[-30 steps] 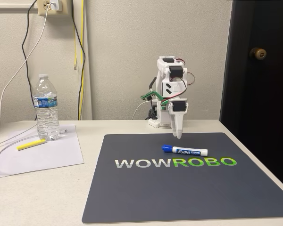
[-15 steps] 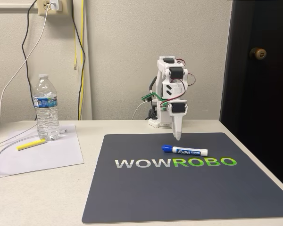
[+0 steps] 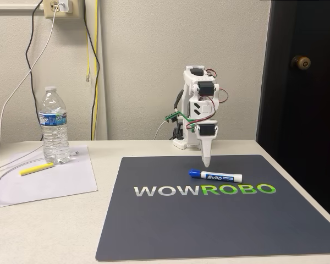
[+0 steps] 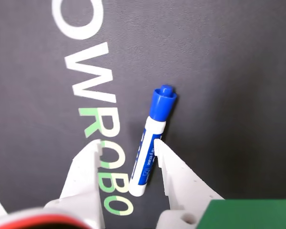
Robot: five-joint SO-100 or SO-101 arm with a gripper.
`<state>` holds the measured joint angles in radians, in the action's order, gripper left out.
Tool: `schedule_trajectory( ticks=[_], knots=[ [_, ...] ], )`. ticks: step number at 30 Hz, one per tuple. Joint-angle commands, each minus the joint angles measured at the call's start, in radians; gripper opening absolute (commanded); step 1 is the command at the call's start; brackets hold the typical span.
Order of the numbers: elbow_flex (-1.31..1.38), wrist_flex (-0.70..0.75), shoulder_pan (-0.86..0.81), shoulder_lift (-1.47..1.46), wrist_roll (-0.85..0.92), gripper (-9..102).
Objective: Pick up the blue marker.
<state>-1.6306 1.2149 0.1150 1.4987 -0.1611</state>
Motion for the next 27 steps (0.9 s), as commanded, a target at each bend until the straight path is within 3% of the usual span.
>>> schedule_trajectory(
  ticks=[1,11,20,27],
  knots=[
    [0.04,0.009,0.011,-0.003,-0.018,28],
    [0.028,0.017,0.04,-0.051,-0.032,33],
    [0.028,0.021,0.051,-0.077,-0.061,52],
    [0.028,-0.005,0.055,-0.129,-0.121,53]
  ],
)
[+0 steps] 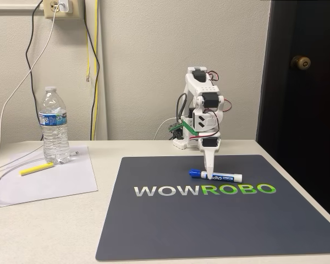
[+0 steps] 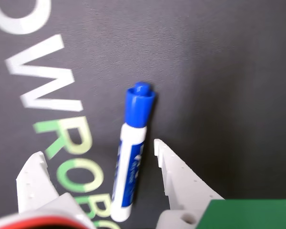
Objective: Pick up the blue marker.
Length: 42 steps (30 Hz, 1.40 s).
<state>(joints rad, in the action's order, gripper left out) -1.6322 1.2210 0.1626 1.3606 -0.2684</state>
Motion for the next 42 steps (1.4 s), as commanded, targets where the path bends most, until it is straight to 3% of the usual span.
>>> schedule_trajectory(
  ticks=[1,18,32,42],
  knots=[
    [0.029,-0.009,0.008,0.006,-0.014,53],
    [-0.011,-0.048,0.015,0.0,-0.02,36],
    [-0.012,-0.084,0.029,-0.012,-0.025,11],
    [-0.02,-0.115,0.029,-0.014,-0.049,5]
  ],
)
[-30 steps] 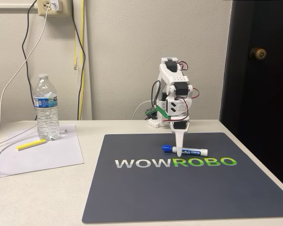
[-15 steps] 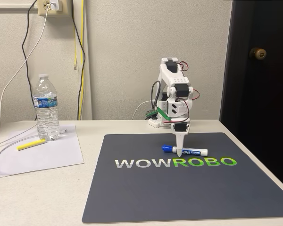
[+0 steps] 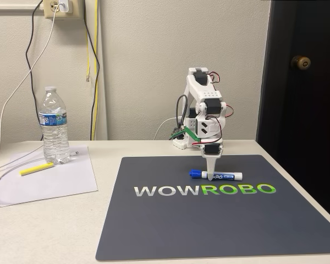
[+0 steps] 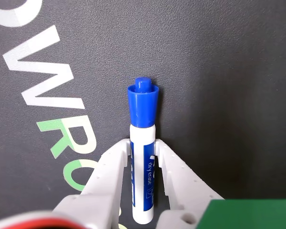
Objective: Pick up the blue marker.
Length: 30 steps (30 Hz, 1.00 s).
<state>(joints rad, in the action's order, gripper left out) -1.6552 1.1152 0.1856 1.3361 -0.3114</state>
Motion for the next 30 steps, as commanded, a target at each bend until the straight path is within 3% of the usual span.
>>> schedule_trajectory(
  ticks=[1,11,19,30],
  knots=[
    [0.003,-0.011,0.006,0.011,-0.008,5],
    [0.0,-0.032,0.017,0.052,-0.029,4],
    [0.0,-0.029,-0.014,0.265,-0.021,4],
    [0.0,-0.129,-0.041,0.52,0.224,4]
  ],
)
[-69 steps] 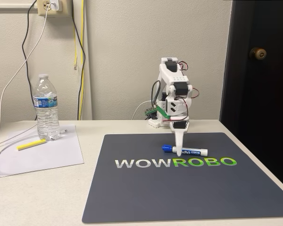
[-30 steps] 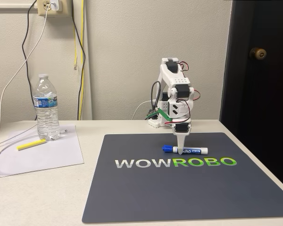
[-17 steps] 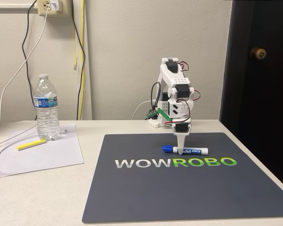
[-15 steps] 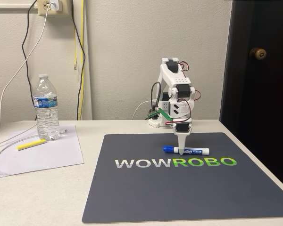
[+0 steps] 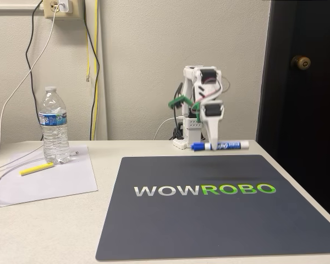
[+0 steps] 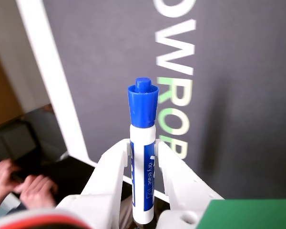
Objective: Pick up the blue marker.
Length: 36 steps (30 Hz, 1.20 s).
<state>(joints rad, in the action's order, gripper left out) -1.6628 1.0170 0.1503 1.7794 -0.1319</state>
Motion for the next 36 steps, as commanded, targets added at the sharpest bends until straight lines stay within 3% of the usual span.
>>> schedule_trajectory(
  ticks=[1,10,18,36],
  knots=[
    [0.008,-0.044,-0.008,0.091,0.071,4],
    [-0.023,-0.104,-0.054,0.245,0.196,4],
    [-0.482,-0.456,-0.084,0.646,0.262,4],
    [-0.505,-0.522,-0.107,0.67,0.215,4]
  ],
)
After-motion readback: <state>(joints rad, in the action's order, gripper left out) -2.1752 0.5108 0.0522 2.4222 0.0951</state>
